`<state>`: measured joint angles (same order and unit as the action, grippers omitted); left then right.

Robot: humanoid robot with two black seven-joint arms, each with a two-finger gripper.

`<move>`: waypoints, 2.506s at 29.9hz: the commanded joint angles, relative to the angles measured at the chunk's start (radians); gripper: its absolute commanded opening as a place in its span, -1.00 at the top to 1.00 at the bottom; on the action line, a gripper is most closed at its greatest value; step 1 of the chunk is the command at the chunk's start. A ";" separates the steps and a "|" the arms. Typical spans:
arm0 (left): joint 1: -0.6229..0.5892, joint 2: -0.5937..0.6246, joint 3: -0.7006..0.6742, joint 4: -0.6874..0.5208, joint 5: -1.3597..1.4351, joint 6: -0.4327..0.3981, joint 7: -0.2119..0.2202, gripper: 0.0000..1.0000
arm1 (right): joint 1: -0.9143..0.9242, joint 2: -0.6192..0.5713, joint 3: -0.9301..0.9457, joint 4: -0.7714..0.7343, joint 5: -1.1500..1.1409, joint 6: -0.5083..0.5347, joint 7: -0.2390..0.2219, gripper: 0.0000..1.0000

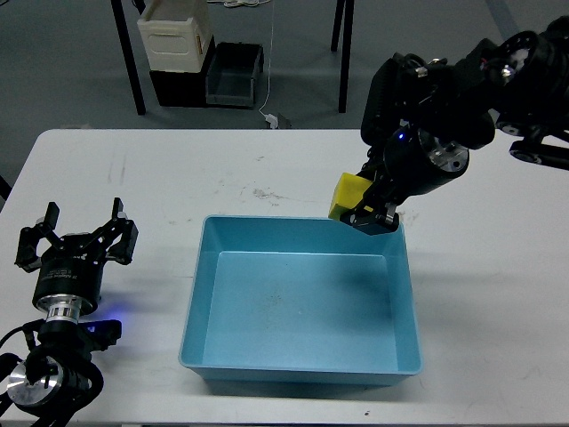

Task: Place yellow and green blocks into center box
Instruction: 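Lift the yellow cube with the right gripper and carry it over the box, then lower the yellow cube into the box and open the right gripper, then withdraw the right gripper and raise the left gripper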

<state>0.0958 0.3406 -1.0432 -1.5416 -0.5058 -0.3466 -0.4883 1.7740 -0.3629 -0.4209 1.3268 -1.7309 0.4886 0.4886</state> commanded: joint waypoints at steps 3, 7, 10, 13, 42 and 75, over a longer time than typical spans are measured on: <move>-0.005 0.000 -0.017 0.000 0.000 0.003 0.000 -1.00 | -0.077 0.120 -0.036 -0.049 -0.001 0.000 0.000 1.00; -0.007 0.000 -0.020 0.000 0.000 0.003 0.000 -1.00 | -0.128 0.173 -0.044 -0.080 -0.013 0.000 0.000 0.99; -0.007 0.000 -0.020 0.002 0.001 0.003 0.000 -1.00 | -0.169 0.214 -0.102 -0.126 -0.016 0.000 0.000 0.98; -0.008 0.000 -0.020 0.003 0.001 0.003 0.000 -1.00 | -0.182 0.242 -0.127 -0.150 -0.013 0.000 0.000 0.92; -0.071 0.119 -0.035 0.020 0.003 0.006 0.002 -1.00 | -0.298 0.065 0.511 -0.227 0.157 -0.016 0.000 -0.94; -0.248 0.455 -0.204 0.066 1.519 0.092 0.000 -0.98 | -1.315 0.160 1.721 0.037 0.869 -0.443 -0.320 -1.00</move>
<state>-0.1250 0.7477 -1.2401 -1.4774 0.7534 -0.2701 -0.4887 0.5446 -0.2039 1.2247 1.3268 -0.9217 0.0481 0.2087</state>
